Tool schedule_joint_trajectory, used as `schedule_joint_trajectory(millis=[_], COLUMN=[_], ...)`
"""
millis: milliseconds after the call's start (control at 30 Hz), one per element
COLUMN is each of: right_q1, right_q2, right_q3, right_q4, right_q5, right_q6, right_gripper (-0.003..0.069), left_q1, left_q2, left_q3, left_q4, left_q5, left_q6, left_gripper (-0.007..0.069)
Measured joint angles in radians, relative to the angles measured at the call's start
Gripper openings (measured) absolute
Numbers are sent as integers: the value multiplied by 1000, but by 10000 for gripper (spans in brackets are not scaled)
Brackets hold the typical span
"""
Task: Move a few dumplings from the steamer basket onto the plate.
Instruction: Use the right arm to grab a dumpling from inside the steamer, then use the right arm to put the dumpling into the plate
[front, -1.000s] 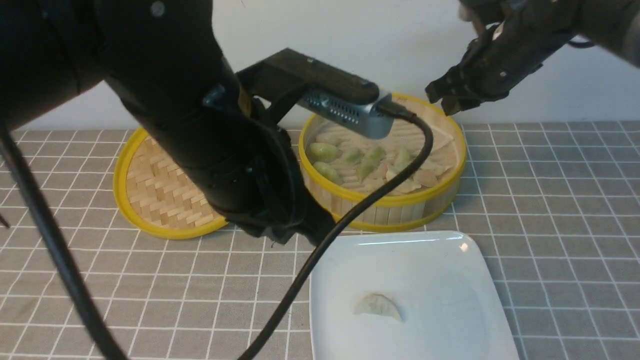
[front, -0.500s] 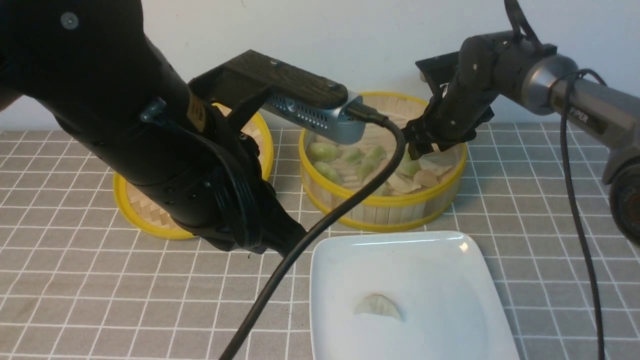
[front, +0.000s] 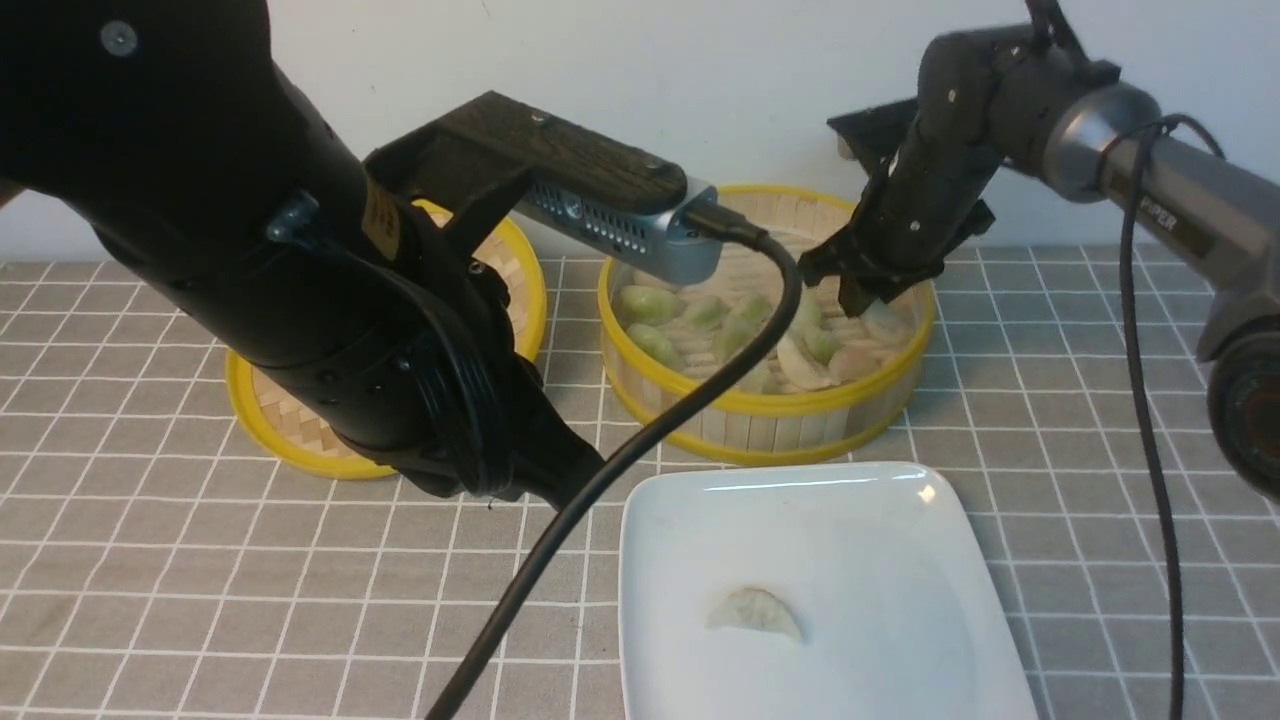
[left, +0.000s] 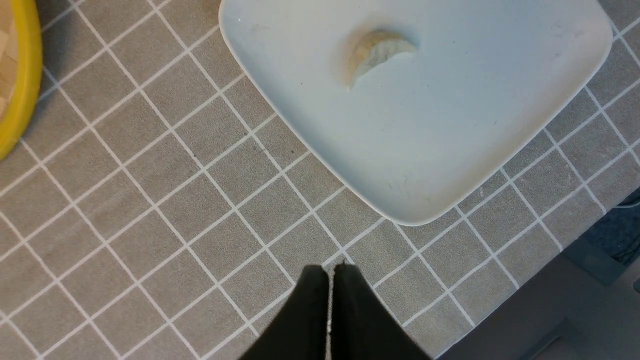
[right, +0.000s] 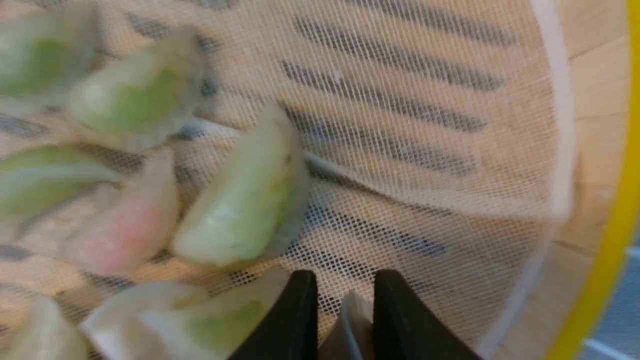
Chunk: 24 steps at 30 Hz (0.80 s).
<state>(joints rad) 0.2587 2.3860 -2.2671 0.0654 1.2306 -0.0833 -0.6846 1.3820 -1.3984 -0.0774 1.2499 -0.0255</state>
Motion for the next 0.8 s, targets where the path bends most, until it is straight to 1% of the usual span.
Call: schedule_joint_trajectory(millis=[100,200,300,333,400,433,533,667,733,800], right_q1=[0,0,0,2,8,25,56,115,145,165], right_q2=[-52,-142,-273,-340,-397,-503,-598,-621,-599,-576], right_q3=[-21,-1,116,177,260,395,607,858,955,1001], right_q4=[29,86,165,198,217,225,235,237,236,237], right_q5=[6,13,13,13,13,13,14,-18,-96,-165], right_q6=[-3,-3,-3,-8,-18,-31,-40,-56,-56,-56], right_gripper=[128,128,128,128,128,128,128,128,128,128], left_q1=[0,0,0,0,0,0,0,0,0,0], left_q2=[-2,-2,-2,-2,-2,-2,-2,-3,-3,-3], left_q3=[0,0,0,0,0,0,0,0,0,0], left_q4=[0,-11,-16,-16,-16,-17,-18,-21,-21,-21], left_q5=[0,0,0,0,0,0,-7,-30,-32,-41], left_q6=[0,0,0,0,0,1,4,9,9,11], left_gripper=[-5,-5,-5,-5,-5,-5,-5,-5,-5,-5])
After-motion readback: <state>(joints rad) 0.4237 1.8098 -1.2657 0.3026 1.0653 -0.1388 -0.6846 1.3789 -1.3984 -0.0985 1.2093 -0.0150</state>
